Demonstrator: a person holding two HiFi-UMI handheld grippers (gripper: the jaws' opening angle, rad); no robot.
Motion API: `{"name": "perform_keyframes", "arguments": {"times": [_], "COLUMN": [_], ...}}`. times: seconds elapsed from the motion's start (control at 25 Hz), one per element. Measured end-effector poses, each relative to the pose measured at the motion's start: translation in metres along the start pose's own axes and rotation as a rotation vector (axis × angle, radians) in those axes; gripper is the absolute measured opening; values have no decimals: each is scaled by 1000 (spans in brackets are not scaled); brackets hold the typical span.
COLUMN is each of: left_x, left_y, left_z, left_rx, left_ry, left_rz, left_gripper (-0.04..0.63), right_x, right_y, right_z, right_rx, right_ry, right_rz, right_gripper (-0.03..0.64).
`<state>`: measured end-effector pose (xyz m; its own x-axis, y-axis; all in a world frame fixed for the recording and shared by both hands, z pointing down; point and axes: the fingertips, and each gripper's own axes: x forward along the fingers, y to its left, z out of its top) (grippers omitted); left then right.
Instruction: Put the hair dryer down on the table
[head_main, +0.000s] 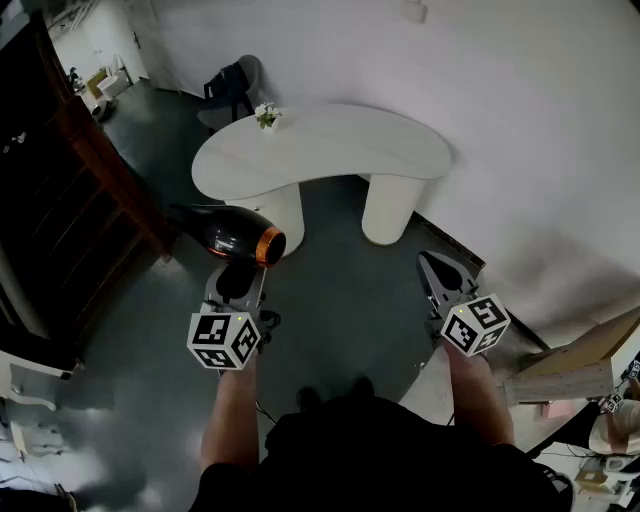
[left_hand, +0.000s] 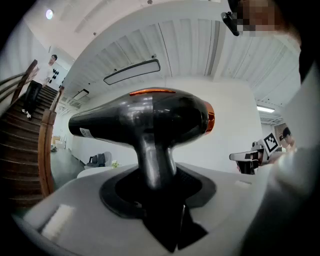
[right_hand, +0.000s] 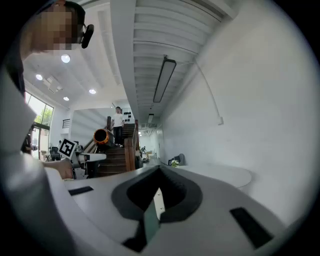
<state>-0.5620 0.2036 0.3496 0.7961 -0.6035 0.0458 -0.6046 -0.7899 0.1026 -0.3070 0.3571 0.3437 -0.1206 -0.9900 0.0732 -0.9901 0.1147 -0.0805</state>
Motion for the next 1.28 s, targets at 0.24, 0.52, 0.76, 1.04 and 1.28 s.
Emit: {"name": "perform_keyframes", "arguments": {"times": [0.24, 0.52, 0.76, 1.04, 1.28], "left_x": [2, 44, 79, 99, 114], "left_y": [-5, -26, -42, -69, -87], "left_z": [-4, 0, 5, -14, -34], "left_rx": [17, 4, -26, -59, -59], "left_ry": [14, 41, 21, -6, 36], "left_rz": [-5, -53, -22, 30, 5], "left_gripper": [179, 179, 179, 181, 181], "right_x": [-3, -4, -3, -33, -44], "right_y": [1, -34, -63, -68, -109], "right_z": [-6, -7, 7, 3, -17], "right_rx": [5, -55, -26, -94, 13], "right_ry": [10, 44, -18, -34, -5], "right_rz": [1, 7, 8, 88, 37], "right_gripper": [11, 11, 11, 11, 12]}}
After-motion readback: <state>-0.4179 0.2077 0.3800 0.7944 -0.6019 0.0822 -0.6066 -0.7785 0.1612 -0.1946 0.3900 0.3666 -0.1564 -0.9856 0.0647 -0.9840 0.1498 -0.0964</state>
